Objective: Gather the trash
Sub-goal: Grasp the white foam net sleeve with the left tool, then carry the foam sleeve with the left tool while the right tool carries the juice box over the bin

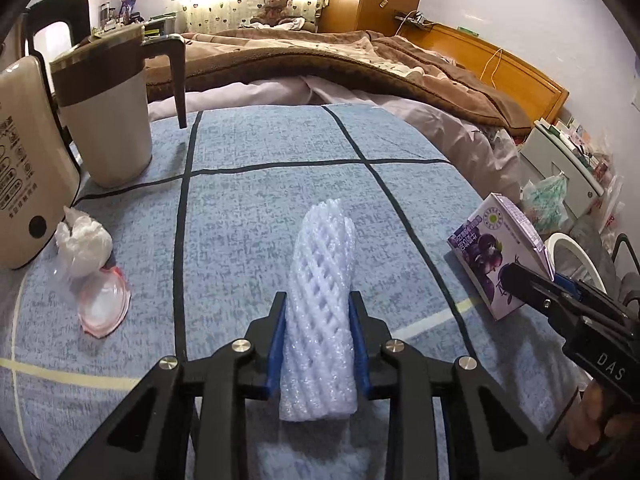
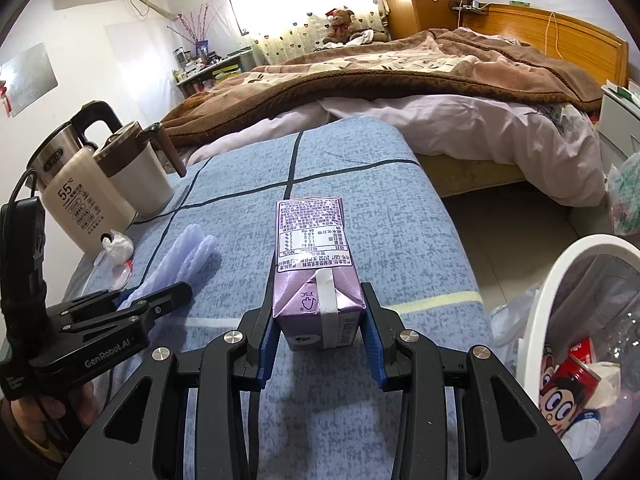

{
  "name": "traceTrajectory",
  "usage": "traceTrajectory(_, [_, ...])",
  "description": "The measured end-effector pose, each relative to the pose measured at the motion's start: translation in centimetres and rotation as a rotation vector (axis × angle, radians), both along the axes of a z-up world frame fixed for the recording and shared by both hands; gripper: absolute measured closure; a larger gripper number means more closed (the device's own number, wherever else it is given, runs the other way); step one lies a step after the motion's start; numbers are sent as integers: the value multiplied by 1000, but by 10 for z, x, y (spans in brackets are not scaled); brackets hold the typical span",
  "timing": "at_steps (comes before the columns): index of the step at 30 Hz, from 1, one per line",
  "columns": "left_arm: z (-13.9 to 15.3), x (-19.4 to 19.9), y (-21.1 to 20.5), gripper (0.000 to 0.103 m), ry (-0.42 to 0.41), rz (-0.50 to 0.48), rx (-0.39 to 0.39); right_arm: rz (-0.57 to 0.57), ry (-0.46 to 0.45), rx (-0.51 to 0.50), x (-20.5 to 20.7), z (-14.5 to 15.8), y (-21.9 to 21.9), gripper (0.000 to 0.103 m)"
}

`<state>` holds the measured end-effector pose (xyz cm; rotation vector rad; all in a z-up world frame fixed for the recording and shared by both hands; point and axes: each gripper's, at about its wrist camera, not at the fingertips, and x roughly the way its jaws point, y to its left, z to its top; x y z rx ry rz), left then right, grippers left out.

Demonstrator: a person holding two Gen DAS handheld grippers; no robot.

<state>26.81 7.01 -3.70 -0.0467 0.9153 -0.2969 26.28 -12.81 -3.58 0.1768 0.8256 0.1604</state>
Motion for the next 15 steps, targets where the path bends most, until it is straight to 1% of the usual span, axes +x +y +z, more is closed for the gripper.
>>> traceTrajectory(7, [18,-24,-13,73,-46,-20,-31,-10,-23,4,-21,12,-10,65])
traceTrajectory(15, [40,-56,-35,73,-110,-57,-30,-36,-61,9,-49,28,-25,65])
